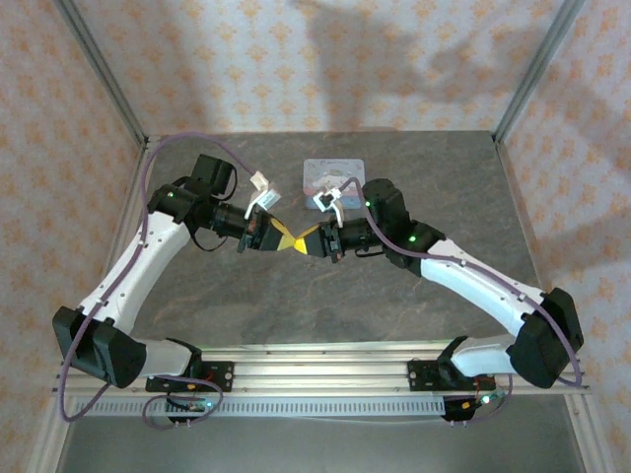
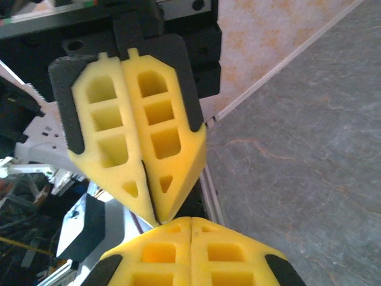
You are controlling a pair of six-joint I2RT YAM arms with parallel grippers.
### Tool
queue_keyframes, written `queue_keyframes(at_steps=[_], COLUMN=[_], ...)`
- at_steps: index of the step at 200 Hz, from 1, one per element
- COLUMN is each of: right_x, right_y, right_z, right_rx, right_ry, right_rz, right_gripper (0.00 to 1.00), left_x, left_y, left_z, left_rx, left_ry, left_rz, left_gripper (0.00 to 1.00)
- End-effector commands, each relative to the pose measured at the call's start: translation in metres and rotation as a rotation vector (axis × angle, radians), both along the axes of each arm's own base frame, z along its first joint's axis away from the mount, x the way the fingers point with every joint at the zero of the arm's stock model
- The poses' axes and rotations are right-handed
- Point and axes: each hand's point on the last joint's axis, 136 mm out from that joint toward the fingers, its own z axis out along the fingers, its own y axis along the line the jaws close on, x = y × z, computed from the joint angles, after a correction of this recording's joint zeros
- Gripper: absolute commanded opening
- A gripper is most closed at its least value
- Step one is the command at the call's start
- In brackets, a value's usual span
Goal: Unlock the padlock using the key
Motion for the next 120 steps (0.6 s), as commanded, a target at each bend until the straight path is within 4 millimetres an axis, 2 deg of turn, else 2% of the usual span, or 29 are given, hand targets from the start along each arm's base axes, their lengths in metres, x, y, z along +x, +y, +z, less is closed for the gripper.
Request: queue_keyframes(at_steps=[1,11,25,33,41,52,63,76,91,120], right_x=[0.023,0.041,0.056,0.061,0.067,0.074,0.083,0.091,0.097,0.102], right_y=[-0.01,-0.022,-0.036,-0.041,-0.046,-0.053,-0.065,-0.079,-0.095,-0.115], right_z=[-0.001,-0.019,-0.041,-0.052,-0.063,-0.081,-0.1,-0.122,-0.144,-0.182], right_rx=[-0.069,-0.164,-0.272,-0.315,-0.355,-0.425,-0.509,-0.599,-0.676,-0.737], right_ry=[-0.064,-0.059,-0.026,0.008,0.043,0.083,0.123,0.162,0.198,0.294], right_rz=[-0.172,-0.294,-0.412,-0.457,-0.502,-0.567,-0.648,-0.741,-0.839,-0.931], right_gripper=[0.0,0.0,0.02,0.08,0.15,0.22,0.25,0.27,0.27,0.28], left_x=[0.025,0.037,0.053,0.062,0.07,0.077,0.081,0.082,0.079,0.079], left_y=[0.006,0.013,0.026,0.035,0.046,0.058,0.065,0.059,0.043,0.012], left_z=[-0.017,-0.027,-0.044,-0.054,-0.064,-0.075,-0.086,-0.096,-0.111,-0.156], left_rx=[0.099,0.151,0.231,0.283,0.337,0.39,0.412,0.402,0.427,0.599], left_ry=[0.003,0.002,0.007,0.012,0.013,0.015,0.011,-0.02,-0.126,-0.316], left_rz=[0.142,0.225,0.349,0.427,0.504,0.59,0.64,0.632,0.558,0.368], left_gripper=[0.0,0.01,0.04,0.17,0.26,0.35,0.38,0.43,0.46,0.54])
